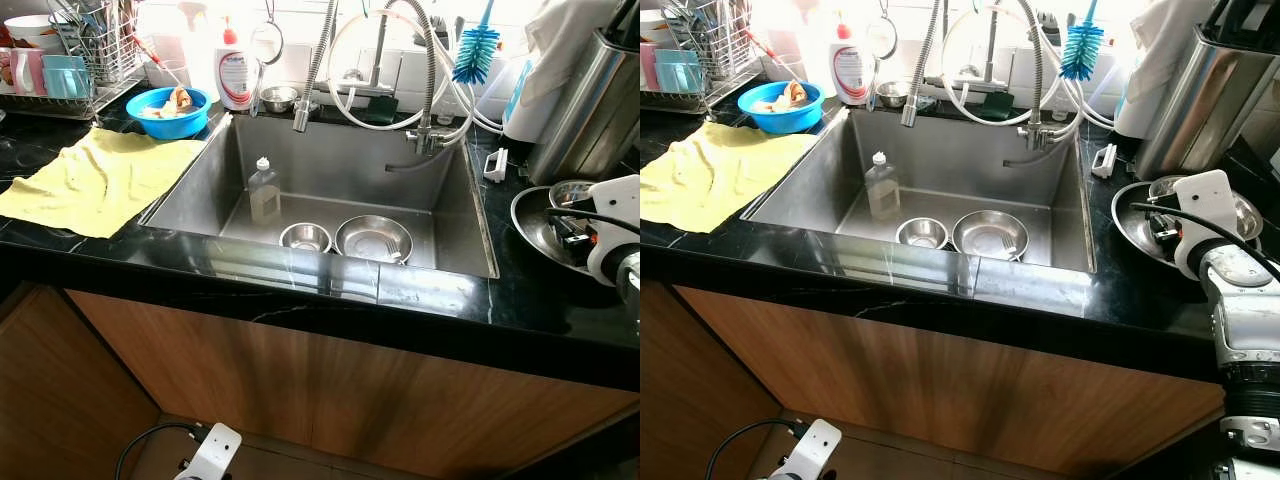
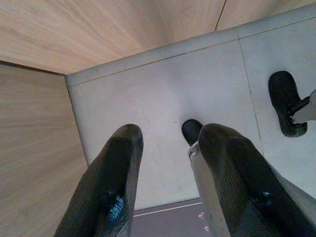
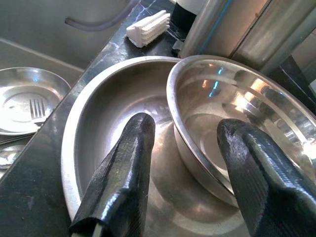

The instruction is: Kitchen organization

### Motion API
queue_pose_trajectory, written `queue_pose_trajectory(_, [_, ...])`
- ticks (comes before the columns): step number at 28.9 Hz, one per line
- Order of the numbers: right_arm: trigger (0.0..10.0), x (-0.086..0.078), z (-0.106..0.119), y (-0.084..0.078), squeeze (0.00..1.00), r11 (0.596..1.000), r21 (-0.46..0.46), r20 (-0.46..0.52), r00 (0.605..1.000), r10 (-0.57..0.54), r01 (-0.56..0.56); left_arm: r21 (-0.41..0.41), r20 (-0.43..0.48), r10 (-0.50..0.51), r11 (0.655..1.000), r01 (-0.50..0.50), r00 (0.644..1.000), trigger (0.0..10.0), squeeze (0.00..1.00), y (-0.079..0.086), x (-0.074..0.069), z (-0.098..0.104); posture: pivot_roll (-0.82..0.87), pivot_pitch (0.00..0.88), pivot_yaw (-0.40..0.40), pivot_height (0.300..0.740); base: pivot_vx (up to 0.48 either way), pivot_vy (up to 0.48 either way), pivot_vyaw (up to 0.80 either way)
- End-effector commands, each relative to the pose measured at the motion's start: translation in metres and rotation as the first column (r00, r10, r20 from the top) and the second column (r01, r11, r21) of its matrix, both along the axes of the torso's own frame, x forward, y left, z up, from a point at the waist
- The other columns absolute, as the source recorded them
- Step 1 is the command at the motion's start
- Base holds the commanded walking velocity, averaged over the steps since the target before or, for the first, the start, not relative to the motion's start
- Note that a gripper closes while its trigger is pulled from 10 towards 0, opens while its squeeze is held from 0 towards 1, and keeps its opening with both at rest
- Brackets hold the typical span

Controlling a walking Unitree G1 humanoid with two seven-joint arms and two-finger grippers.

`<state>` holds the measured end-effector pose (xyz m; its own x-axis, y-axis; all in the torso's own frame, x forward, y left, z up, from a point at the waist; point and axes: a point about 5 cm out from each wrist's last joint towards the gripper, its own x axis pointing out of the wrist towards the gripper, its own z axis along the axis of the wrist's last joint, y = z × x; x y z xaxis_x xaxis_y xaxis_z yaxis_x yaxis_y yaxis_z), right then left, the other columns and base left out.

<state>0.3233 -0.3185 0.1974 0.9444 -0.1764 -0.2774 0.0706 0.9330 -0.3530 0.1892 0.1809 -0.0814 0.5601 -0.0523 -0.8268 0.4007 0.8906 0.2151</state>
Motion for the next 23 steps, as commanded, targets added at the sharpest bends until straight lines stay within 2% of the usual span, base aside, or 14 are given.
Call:
queue_pose_trajectory(1, [10.0,0.001,0.006,-0.004,0.00,0.999,-0.028,0.006,1.000,-0.016,0.016,0.009,-0.010,-0.020,1.000,0.020,1.000,10.0,0.00,0.000,-0.001,0.000,-0.14,0.007,-0.023,0.740,0.000,0.000,0.00])
queue_pose_trajectory(12, [10.0,0.001,0.003,-0.008,0.00,0.998,-0.054,-0.012,0.999,-0.041,0.040,0.010,-0.010,-0.020,1.000,0.020,1.000,10.0,0.00,0.001,-0.001,0.000,-0.14,0.004,-0.026,0.740,0.000,0.000,0.00])
queue_pose_trajectory(17, [10.0,0.000,-0.005,-0.010,0.00,0.996,-0.070,-0.050,0.997,-0.057,0.053,0.010,-0.010,-0.019,1.000,0.019,1.000,10.0,0.00,0.001,-0.001,-0.001,-0.14,0.004,-0.026,0.740,0.000,0.000,0.00])
queue_pose_trajectory(23, [10.0,0.000,-0.004,-0.014,0.00,0.993,-0.083,-0.039,0.995,-0.088,0.084,0.010,-0.009,-0.019,1.000,0.019,1.000,10.0,0.00,0.001,-0.001,0.000,-0.14,0.004,-0.026,0.740,0.000,0.000,0.00])
